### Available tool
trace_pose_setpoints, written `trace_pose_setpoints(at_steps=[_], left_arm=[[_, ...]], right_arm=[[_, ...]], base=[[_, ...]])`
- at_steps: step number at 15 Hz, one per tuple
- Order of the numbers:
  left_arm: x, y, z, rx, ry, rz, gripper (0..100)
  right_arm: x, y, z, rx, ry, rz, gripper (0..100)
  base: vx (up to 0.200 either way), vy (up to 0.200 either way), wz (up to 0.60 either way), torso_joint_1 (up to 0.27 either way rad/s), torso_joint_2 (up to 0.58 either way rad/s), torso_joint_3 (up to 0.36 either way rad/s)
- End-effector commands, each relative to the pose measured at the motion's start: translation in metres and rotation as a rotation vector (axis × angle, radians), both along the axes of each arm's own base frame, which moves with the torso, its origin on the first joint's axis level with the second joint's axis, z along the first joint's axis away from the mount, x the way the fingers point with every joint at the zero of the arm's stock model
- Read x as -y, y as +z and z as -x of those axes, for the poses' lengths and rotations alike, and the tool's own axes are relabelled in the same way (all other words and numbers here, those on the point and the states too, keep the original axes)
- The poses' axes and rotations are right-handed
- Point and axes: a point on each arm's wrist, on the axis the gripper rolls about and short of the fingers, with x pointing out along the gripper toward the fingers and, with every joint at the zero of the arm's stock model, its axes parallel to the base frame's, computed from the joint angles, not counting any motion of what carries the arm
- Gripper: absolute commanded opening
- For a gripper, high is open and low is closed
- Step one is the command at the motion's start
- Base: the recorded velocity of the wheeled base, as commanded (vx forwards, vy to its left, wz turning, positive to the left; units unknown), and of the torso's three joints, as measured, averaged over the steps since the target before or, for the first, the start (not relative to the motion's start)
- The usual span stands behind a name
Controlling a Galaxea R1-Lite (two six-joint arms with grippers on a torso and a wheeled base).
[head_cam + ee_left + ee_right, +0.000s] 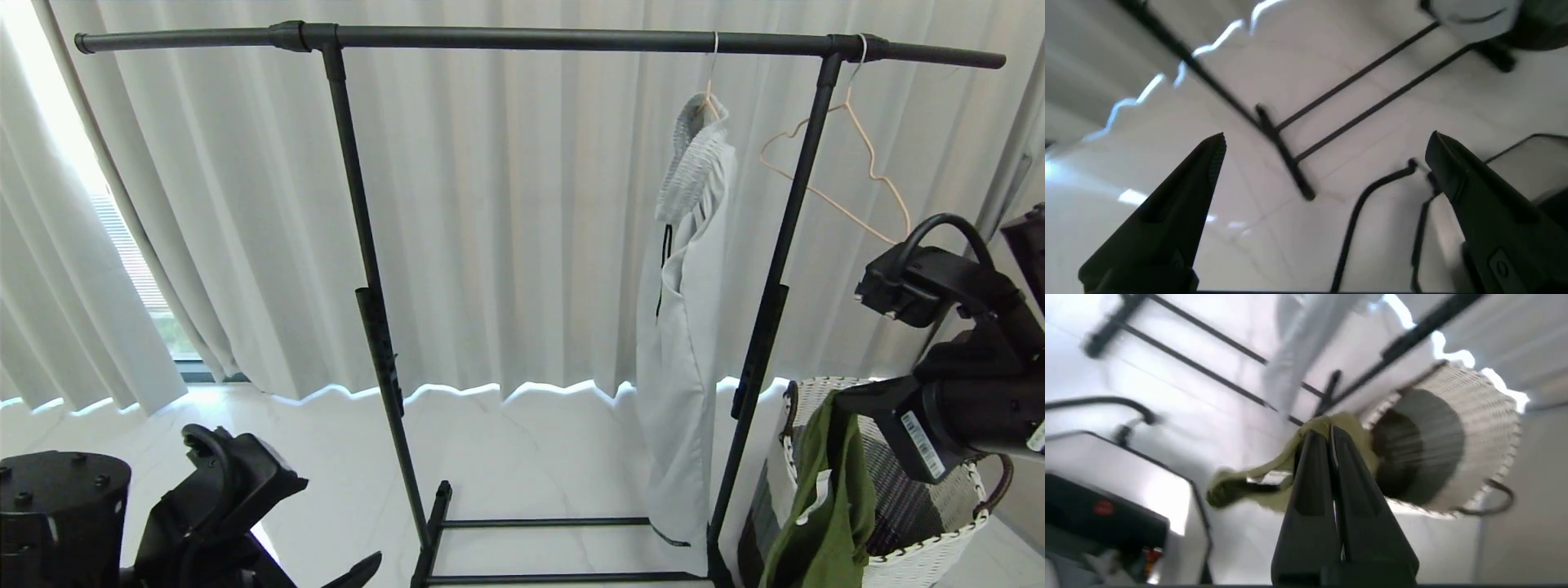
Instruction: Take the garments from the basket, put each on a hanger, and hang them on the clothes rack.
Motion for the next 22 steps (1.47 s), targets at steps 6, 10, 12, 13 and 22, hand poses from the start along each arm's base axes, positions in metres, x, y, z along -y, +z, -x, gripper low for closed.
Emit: trace_pose_setpoints(at_steps=[6, 10, 12, 13, 22], left_arm=[[0.127, 0.026, -0.02, -0.218, -0.34, 0.294, 100], [0.213, -0.007, -0.041, -0.242, -0.418, 0.359, 100], [0.243, -0.021, -0.053, -0.195, -0.46, 0.409, 100], [0.252, -0.026, -0.057, -0.187, -0.471, 0.416, 100], [0.267, -0.061, -0.081, -0.208, -0.417, 0.366, 100]], right_arm=[[-0.019, 0.013, 0.008, 0.046, 0.048, -0.129, 0], [-0.02, 0.014, 0.009, 0.053, 0.062, -0.143, 0], [-0.019, 0.013, 0.011, 0.05, 0.065, -0.141, 0], [-0.02, 0.013, 0.012, 0.049, 0.071, -0.142, 0], [-0.024, 0.015, 0.019, 0.033, 0.1, -0.189, 0]], base=[[0.0, 0.0, 0.0, 0.0, 0.0, 0.0], [0.0, 0.0, 0.0, 0.0, 0.0, 0.0], [0.0, 0.0, 0.0, 0.0, 0.0, 0.0], [0.0, 0.0, 0.0, 0.0, 0.0, 0.0], [0.0, 0.0, 0.0, 0.0, 0.0, 0.0]])
